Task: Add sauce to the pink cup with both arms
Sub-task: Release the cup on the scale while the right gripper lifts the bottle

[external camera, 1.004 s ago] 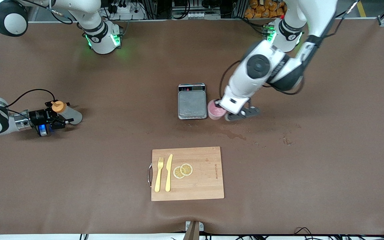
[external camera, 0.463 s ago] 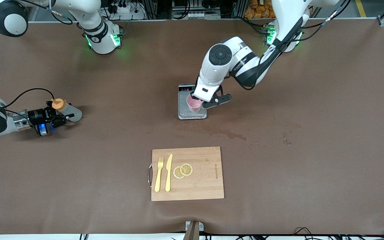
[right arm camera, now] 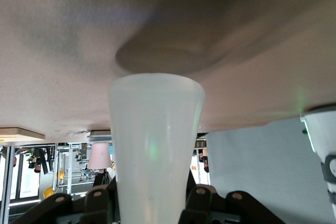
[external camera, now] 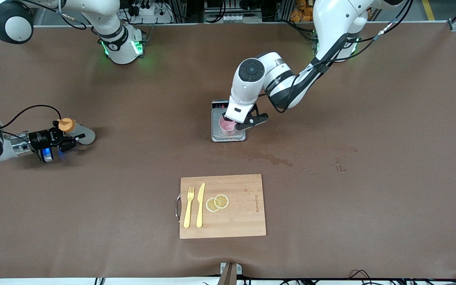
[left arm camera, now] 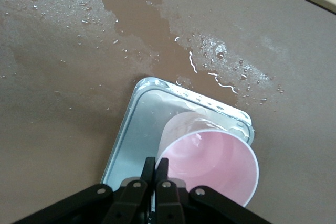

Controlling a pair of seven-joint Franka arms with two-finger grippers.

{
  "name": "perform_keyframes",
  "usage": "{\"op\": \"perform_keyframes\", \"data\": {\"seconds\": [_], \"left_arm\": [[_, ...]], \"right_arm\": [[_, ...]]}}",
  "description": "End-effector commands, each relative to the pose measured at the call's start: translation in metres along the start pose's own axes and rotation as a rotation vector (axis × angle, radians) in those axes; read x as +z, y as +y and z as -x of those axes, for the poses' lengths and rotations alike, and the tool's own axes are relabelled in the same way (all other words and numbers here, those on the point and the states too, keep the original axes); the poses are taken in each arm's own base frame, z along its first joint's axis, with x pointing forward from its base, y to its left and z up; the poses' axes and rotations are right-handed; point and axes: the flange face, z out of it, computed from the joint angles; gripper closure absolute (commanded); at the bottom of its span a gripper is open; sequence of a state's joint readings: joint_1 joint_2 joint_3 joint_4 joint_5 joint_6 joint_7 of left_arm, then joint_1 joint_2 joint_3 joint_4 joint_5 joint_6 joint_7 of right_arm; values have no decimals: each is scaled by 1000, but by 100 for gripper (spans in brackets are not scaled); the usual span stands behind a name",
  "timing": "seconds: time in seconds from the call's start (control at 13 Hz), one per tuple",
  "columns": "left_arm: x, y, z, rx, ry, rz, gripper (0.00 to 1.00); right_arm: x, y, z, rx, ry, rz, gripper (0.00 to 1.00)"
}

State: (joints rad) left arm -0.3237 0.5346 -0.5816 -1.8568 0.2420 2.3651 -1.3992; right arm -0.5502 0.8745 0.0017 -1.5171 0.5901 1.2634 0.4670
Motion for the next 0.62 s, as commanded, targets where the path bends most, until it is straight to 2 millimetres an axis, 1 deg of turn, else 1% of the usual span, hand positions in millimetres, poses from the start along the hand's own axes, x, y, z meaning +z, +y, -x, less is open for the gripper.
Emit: {"op": "perform_keyframes", "data": {"seconds": [0.0,0.08,0.15,0.23,0.31,0.39,0.46,0.54], "left_arm": [[1,3,5,-6,20,4,100],[1,4,4,-22,19,5,100],[2,3,3,-37,18,3,91],[2,1,-1,-33,19,-3,3],[1,0,-2,-36,19,-5,0],[-4,2,-3,-40,25,2,0],[-11,1,-6,-46,34,6,0],[-25,1,-8,-49,51,2,0]], "right_arm": [[-7,-25,39,67,5,32,57],[-6,-31,48,59,18,43,57],[-8,-32,52,61,26,44,56],[-9,-36,61,79,35,45,56],[-8,-47,80,115,60,60,56],[-6,-59,104,150,98,76,56],[3,-73,124,182,129,101,56],[6,-80,137,204,149,109,55]]}}
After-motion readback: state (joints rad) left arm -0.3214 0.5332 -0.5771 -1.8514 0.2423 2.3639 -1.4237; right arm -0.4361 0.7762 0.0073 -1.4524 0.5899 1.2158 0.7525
